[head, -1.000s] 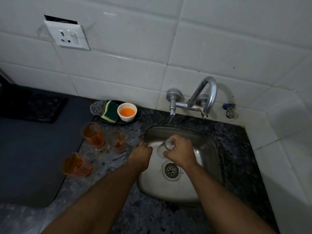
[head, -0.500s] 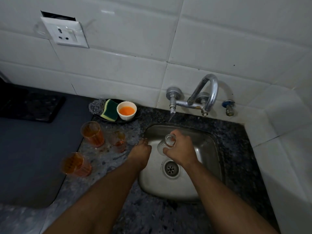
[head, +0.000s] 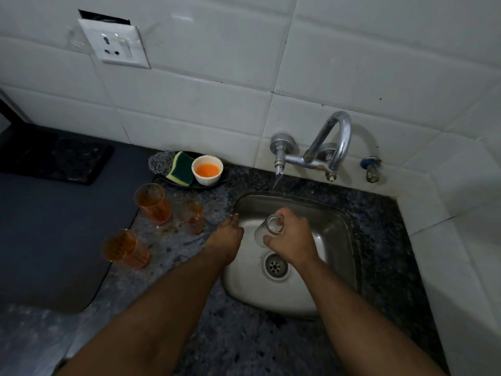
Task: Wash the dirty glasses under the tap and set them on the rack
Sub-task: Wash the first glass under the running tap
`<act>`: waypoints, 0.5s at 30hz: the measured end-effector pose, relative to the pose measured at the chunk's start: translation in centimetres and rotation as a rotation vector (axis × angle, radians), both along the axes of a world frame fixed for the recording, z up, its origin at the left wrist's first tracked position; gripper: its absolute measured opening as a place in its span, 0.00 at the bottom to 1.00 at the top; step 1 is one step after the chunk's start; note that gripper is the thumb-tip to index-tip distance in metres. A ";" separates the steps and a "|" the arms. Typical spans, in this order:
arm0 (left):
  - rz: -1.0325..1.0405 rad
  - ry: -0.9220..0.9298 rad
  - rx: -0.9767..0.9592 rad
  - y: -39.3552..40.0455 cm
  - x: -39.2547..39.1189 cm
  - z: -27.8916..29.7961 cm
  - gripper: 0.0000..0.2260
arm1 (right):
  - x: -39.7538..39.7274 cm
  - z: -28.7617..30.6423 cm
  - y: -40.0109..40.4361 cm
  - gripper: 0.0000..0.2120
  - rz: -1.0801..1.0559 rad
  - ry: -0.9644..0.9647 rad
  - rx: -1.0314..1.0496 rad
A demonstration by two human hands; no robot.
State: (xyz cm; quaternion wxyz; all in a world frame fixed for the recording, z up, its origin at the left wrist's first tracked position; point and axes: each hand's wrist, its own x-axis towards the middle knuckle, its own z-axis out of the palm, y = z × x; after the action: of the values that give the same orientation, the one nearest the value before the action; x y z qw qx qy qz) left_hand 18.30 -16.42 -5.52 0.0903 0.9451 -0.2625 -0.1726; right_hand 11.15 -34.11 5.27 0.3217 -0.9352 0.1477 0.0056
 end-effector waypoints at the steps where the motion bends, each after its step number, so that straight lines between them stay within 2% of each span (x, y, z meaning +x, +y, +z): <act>1: 0.019 0.014 -0.002 0.1 -0.6 0.2 0.20 | -0.4 -0.2 0.0 0.23 -0.003 0.001 0.002; 8: 0.186 0.058 -0.075 1.6 -7.2 3.5 0.26 | -4.6 -0.1 -0.2 0.23 0.027 -0.005 0.027; 11: 0.295 0.118 -0.147 2.9 -10.3 4.0 0.21 | -7.1 0.6 0.0 0.24 0.067 -0.019 0.045; 15: 0.399 0.119 -0.238 4.5 -14.1 6.2 0.10 | -9.4 1.1 1.6 0.29 0.125 -0.007 0.049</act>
State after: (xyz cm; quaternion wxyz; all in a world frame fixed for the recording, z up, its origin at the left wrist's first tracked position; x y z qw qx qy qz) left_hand 4.19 -11.96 0.70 0.2486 0.9491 -0.0833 -0.1748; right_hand 1.76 -32.54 6.34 0.3440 -0.9345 0.0879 0.0260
